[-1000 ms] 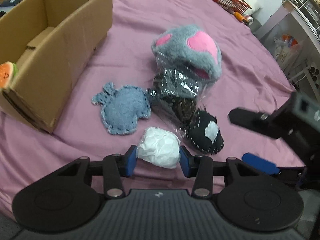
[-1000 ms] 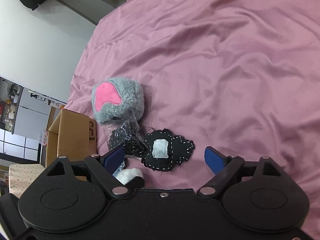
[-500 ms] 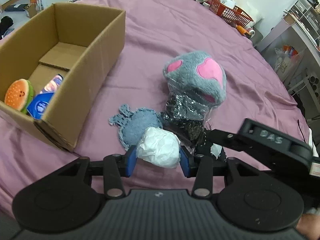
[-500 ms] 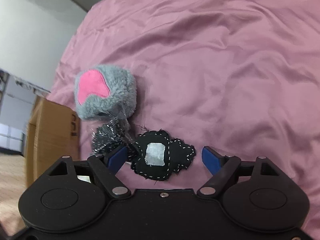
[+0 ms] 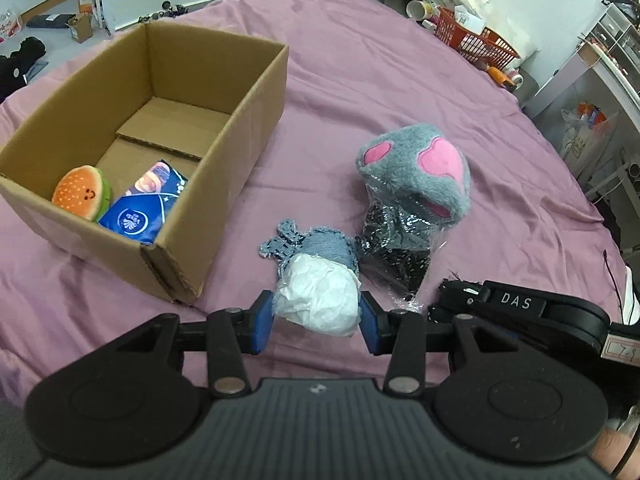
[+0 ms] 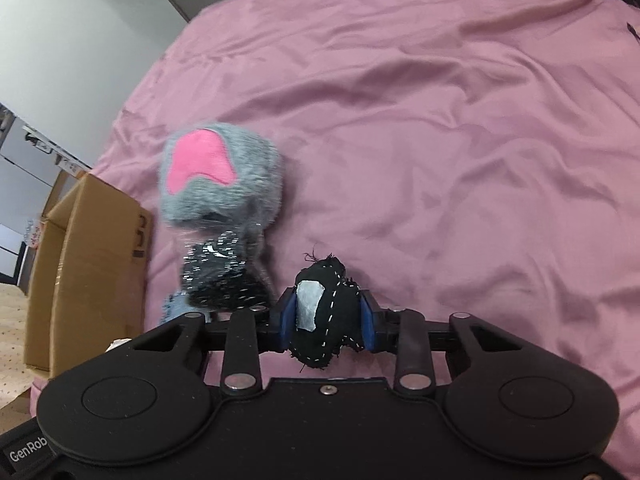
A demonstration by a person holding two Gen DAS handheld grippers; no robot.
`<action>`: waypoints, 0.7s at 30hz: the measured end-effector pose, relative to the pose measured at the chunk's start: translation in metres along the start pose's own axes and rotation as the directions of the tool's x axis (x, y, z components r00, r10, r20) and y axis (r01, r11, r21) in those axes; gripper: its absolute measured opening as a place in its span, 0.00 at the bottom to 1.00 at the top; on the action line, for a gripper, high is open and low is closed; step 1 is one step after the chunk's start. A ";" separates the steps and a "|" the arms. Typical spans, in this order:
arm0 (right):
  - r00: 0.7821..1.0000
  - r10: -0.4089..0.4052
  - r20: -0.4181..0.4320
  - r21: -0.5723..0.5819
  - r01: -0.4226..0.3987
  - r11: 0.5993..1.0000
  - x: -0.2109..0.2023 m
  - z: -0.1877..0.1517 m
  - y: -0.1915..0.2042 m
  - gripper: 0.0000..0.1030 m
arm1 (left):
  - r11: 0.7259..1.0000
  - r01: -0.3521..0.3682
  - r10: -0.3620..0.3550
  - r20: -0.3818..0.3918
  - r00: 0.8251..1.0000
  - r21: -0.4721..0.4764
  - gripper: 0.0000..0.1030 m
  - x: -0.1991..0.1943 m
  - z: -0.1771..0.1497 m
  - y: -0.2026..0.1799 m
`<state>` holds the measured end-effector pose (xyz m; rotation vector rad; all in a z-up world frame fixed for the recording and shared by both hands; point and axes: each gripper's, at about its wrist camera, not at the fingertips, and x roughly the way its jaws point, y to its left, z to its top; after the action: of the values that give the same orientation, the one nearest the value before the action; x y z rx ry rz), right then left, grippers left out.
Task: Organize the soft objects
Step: 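Carry the white bundle and black patch over the box with both tools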
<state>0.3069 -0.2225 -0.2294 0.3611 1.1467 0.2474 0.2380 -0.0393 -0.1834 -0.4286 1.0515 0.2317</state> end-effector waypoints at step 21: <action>0.971 0.160 0.177 -0.096 -0.145 0.985 -0.072 -0.004 0.029 0.31 | 0.999 0.014 -0.017 0.115 0.993 0.033 0.43 -0.065 0.008 0.004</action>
<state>0.2750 -0.2225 -0.1585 0.3919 0.9245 0.3877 0.2111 -0.0313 -0.1237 -0.3902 0.9375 0.2232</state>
